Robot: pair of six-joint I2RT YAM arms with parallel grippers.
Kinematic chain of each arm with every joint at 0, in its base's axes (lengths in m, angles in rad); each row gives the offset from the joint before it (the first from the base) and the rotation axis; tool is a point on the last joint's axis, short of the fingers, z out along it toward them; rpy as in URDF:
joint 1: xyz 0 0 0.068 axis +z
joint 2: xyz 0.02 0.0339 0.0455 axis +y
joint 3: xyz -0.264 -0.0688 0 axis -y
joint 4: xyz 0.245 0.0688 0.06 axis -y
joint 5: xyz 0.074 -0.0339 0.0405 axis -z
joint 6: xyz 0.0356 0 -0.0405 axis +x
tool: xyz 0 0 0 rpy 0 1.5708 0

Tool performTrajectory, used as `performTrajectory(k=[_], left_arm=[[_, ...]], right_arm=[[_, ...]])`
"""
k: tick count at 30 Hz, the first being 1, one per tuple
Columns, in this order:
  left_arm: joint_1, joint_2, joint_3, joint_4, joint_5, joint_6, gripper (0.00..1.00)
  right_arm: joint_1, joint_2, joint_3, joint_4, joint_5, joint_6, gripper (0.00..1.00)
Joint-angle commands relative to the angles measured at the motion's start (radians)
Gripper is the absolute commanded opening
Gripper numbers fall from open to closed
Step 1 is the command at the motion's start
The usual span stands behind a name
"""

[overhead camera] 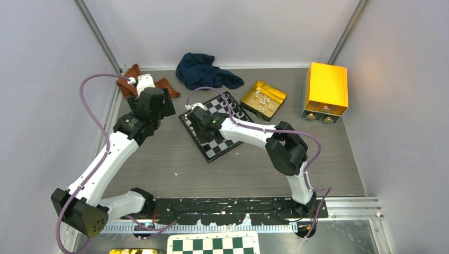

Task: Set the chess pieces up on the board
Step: Place the chess piece on the chessboard.

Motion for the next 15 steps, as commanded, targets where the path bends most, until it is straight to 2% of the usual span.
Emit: performTrajectory(k=[1, 15], left_arm=[[0.005, -0.02, 0.002, 0.027, -0.029, 0.001, 0.9], [0.005, -0.018, -0.001, 0.029, -0.028, 0.007, 0.9]], right_arm=[[0.005, 0.001, 0.025, 0.048, -0.013, -0.014, 0.01], [0.006, 0.017, 0.011, 0.073, -0.018, -0.019, 0.01]])
